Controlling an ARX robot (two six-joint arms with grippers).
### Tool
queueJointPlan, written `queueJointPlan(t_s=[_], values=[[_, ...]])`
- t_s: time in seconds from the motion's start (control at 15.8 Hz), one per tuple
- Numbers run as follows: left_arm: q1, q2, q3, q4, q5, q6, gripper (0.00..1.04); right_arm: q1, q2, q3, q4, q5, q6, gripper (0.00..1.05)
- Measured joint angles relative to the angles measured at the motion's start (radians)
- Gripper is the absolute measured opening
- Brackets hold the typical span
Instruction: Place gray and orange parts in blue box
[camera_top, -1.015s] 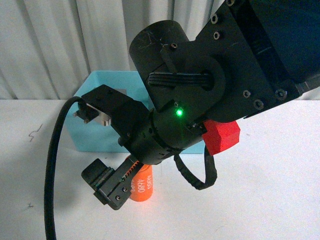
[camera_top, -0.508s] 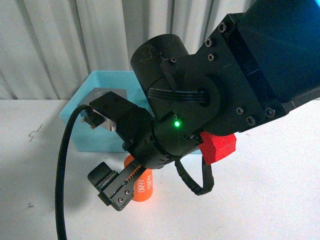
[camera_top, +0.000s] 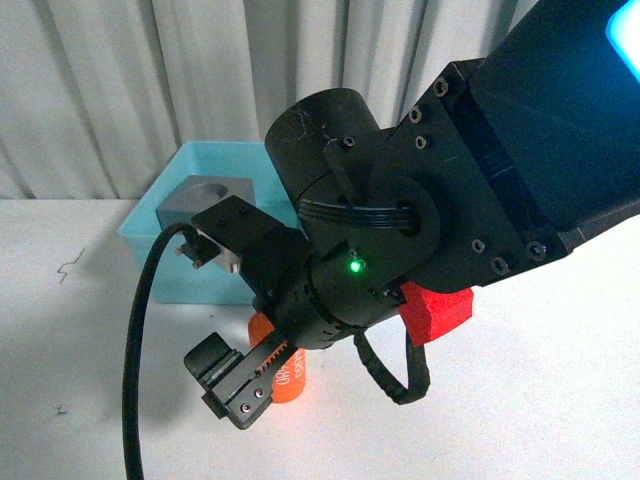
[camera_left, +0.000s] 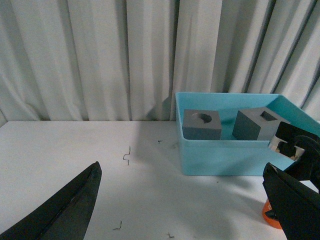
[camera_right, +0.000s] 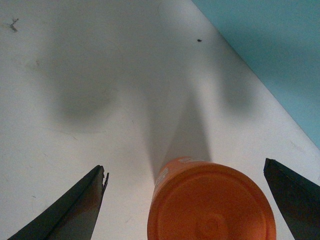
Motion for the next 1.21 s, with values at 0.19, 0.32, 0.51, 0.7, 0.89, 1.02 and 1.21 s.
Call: queueJointPlan(t_s=[0.19, 0.32, 0.51, 0.7, 0.89, 1.02, 1.21], values=[[0.000, 0.000, 0.000, 0.000, 0.000, 0.000, 0.98, -0.006, 0.000, -0.002, -0.011, 0.002, 0.006, 0.82], [0.000, 0.000, 0.000, 0.000, 0.000, 0.000, 0.98, -0.007, 0.000, -0.005, -0.007, 0.002, 0.010, 0.63], [0.000, 0.000, 0.000, 0.000, 0.000, 0.000, 0.98, -0.013, -0.012, -0.026, 0.007, 0.007, 0.015, 0.48], [0.000, 0.000, 0.000, 0.000, 0.000, 0.000, 0.98, -0.012, -0.113, -0.096, 0.069, -0.017, 0.053, 0.48], [0.000, 0.000, 0.000, 0.000, 0.000, 0.000, 0.98, -0.038, -0.339, -0.042, 0.158, 0.002, 0.146, 0.48], [0.000, 0.000, 0.000, 0.000, 0.000, 0.000, 0.98, -0.106, -0.343, 0.112, 0.184, 0.064, 0.176, 0.48], [0.000, 0.000, 0.000, 0.000, 0.000, 0.000, 0.98, -0.170, -0.138, 0.322, 0.115, 0.127, 0.240, 0.48]])
